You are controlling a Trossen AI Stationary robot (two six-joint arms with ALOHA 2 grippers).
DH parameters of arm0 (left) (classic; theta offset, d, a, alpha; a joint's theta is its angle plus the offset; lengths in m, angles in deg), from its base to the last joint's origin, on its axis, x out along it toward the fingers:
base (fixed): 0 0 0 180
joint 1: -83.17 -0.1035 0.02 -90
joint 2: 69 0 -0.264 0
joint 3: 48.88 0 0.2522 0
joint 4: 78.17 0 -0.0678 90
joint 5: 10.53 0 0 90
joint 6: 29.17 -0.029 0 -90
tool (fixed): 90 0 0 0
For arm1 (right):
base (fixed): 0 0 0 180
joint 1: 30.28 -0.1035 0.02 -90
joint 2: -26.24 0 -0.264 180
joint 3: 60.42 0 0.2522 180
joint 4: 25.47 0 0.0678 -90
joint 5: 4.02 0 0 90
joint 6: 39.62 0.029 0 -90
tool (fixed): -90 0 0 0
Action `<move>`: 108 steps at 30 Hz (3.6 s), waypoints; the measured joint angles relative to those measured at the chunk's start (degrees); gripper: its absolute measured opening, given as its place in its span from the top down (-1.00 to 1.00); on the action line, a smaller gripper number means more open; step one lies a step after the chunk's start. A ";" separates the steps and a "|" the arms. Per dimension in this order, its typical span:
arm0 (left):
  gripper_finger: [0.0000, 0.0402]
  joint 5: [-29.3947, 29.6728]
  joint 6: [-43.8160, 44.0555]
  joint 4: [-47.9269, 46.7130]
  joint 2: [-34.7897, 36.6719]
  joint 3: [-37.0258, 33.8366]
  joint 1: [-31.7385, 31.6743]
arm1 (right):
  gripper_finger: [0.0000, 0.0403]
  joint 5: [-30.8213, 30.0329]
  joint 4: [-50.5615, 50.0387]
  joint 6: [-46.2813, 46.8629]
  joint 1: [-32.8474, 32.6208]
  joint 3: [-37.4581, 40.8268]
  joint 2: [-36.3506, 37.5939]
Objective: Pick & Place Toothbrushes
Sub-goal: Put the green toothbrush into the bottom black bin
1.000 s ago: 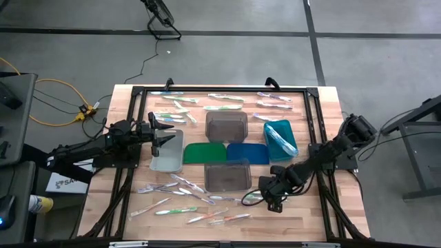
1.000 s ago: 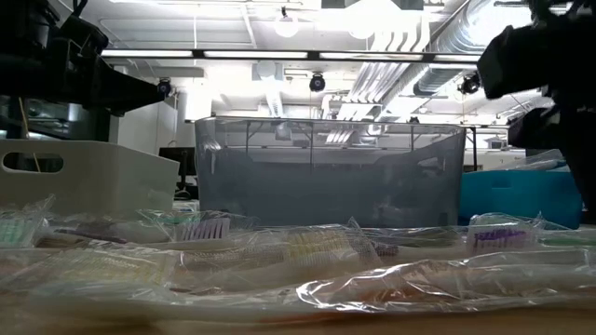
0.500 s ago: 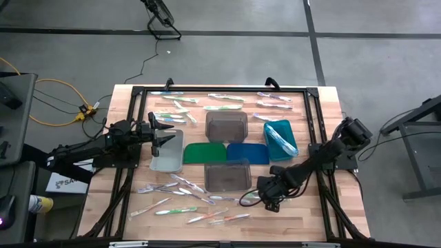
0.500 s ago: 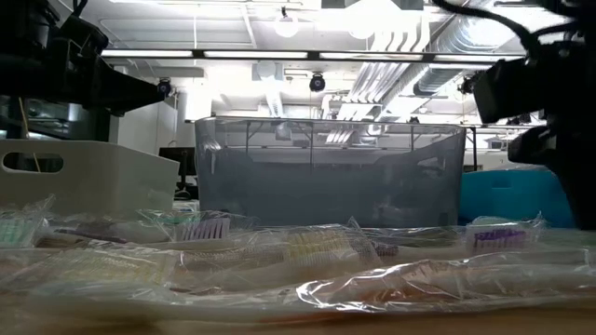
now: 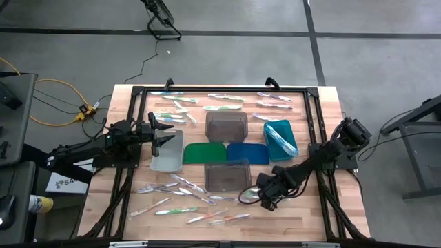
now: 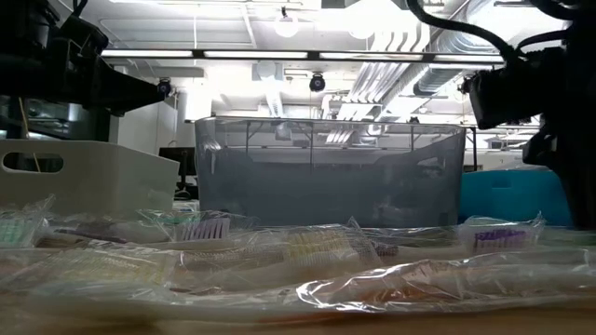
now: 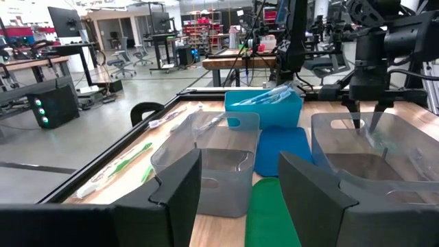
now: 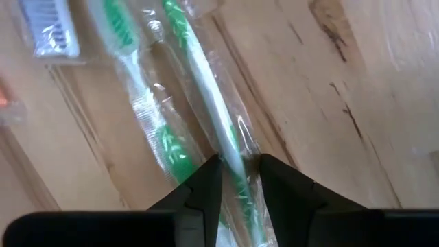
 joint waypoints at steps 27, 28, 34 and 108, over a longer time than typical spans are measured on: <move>0.07 0.00 0.02 0.00 0.00 -0.01 0.00 | 0.95 9.24 -11.35 8.57 0.00 0.31 7.39; 0.07 0.00 0.02 0.00 0.01 -0.01 0.00 | 0.95 9.64 -11.46 8.48 0.00 0.31 8.90; 0.07 -0.02 0.02 0.02 0.02 -0.01 0.00 | 0.96 5.39 -10.78 5.76 1.35 -1.14 18.67; 0.07 -0.24 0.04 0.02 0.01 -0.01 0.00 | 0.38 26.95 0.15 -7.41 24.29 -22.16 -0.25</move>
